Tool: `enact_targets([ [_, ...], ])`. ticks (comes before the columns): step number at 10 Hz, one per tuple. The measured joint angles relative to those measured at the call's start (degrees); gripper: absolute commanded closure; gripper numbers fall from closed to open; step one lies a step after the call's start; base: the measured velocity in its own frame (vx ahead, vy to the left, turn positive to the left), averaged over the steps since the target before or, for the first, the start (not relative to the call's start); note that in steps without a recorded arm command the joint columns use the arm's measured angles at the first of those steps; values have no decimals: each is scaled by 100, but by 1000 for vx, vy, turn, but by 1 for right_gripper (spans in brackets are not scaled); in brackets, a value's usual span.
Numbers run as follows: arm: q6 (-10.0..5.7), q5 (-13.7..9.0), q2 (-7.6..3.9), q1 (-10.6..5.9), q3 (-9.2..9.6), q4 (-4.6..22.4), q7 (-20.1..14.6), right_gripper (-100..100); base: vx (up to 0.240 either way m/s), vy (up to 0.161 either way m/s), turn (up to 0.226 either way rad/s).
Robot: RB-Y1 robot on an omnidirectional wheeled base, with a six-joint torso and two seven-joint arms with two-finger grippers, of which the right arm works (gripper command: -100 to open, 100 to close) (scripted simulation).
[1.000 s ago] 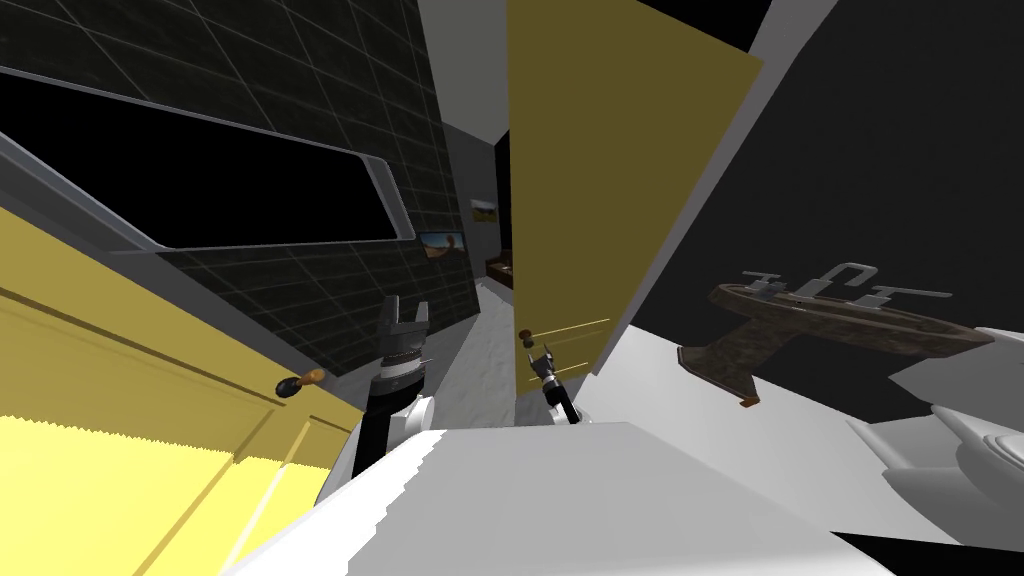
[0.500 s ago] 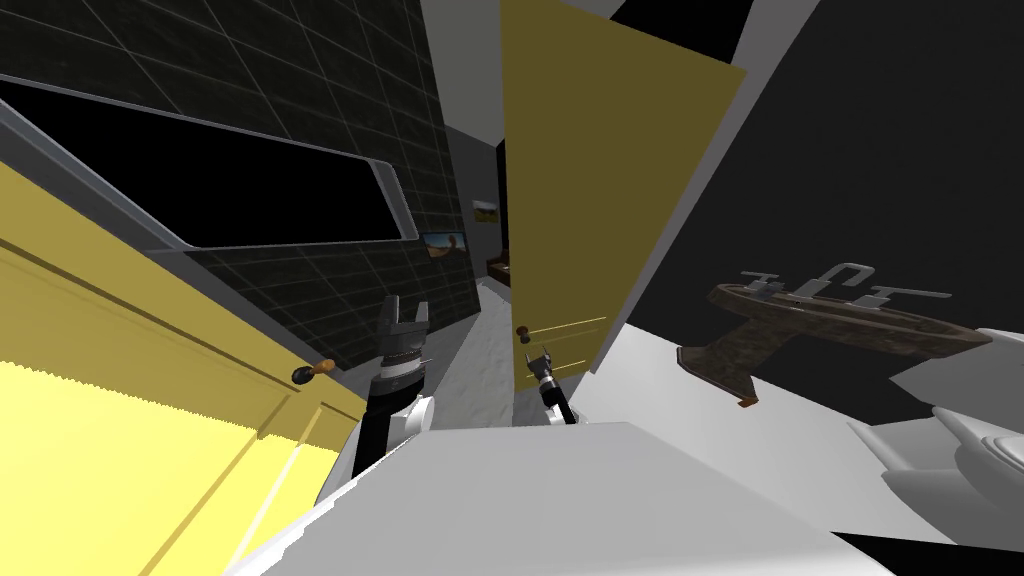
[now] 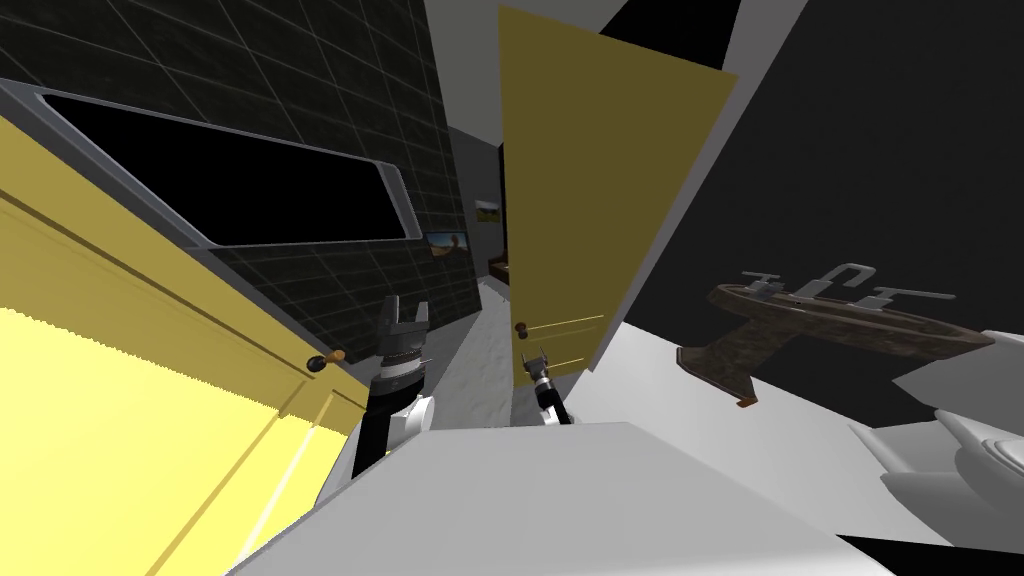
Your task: Push the door open
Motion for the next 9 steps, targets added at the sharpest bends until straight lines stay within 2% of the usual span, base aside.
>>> enact_targets([
  [1,18,-73,37,43,41,-87,-159,-100,-70,-50,26],
  [3,14,-193,120,46,108,-94,-459,-100,-49,-32,22],
  [5,23,-243,157,73,137,-139,-581,-100,31,2,12],
  [6,25,-240,14,112,144,-184,-600,-100,154,23,18],
  [7,9,-251,-55,45,125,-100,-610,-100,200,30,24],
  [9,38,-262,-179,70,106,-167,-585,-100,192,43,22],
])
